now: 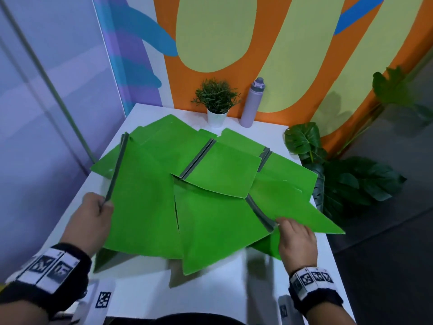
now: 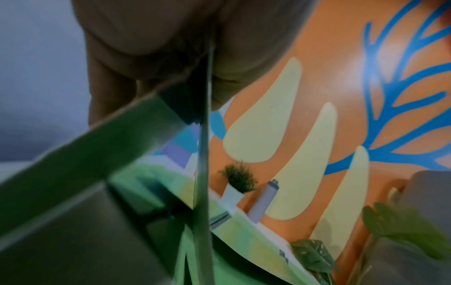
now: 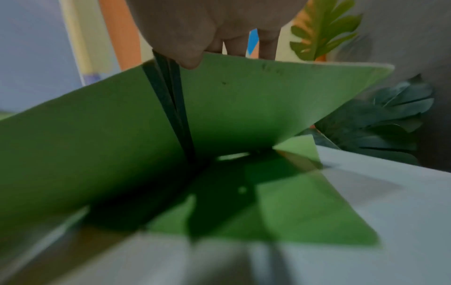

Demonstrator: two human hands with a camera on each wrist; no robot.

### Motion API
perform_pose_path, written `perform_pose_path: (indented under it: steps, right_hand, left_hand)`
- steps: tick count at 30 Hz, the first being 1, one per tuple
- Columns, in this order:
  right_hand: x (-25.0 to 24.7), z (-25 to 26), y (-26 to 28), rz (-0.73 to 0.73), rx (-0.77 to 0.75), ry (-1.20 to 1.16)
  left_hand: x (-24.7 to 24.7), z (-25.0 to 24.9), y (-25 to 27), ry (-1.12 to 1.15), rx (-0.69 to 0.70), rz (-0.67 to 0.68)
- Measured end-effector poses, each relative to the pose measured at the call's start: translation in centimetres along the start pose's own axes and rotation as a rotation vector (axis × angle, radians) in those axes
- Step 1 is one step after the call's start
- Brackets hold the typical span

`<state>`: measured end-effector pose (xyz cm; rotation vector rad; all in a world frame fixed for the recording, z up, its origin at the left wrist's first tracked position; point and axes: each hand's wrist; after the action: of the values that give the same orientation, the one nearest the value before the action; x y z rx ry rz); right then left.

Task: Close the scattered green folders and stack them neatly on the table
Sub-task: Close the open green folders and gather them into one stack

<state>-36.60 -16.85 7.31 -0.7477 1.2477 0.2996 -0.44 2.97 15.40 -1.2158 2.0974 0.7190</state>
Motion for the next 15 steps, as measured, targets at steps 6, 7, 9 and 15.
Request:
perform_pose_path:
  steps: [6,7,9,15]
  right_hand:
    - [-6.3,1.3,-5.3,-0.379,0.106,-0.098]
    - [-7.0,1.5,-5.8,-0.419,0.103,-0.137]
    - [-7.7,2.2,-6.5,-0.459,0.063,-0.225]
    - [-6.8,5.3,-5.9,-0.335,-0.182,-0.266]
  left_hand:
    - [-2.7,-2.2,-0.2,-0.025,0.156,-0.129]
    - [-2.9,-2.1,-0.5,-0.018,0.164,-0.166]
    - [-3.4,-1.7,-1.1,-0.015,0.16,-0.217]
    - [-3.7,1.4,-4.0,-0.053,0.075,-0.138]
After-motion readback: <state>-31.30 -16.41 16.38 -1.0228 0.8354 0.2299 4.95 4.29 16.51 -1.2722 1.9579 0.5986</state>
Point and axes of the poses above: each hand's wrist, its own y-axis away from the middle knuckle, its own x-axis out of the palm, z = x × y, and after that the axes turned 11 degrees about -x, right-handed
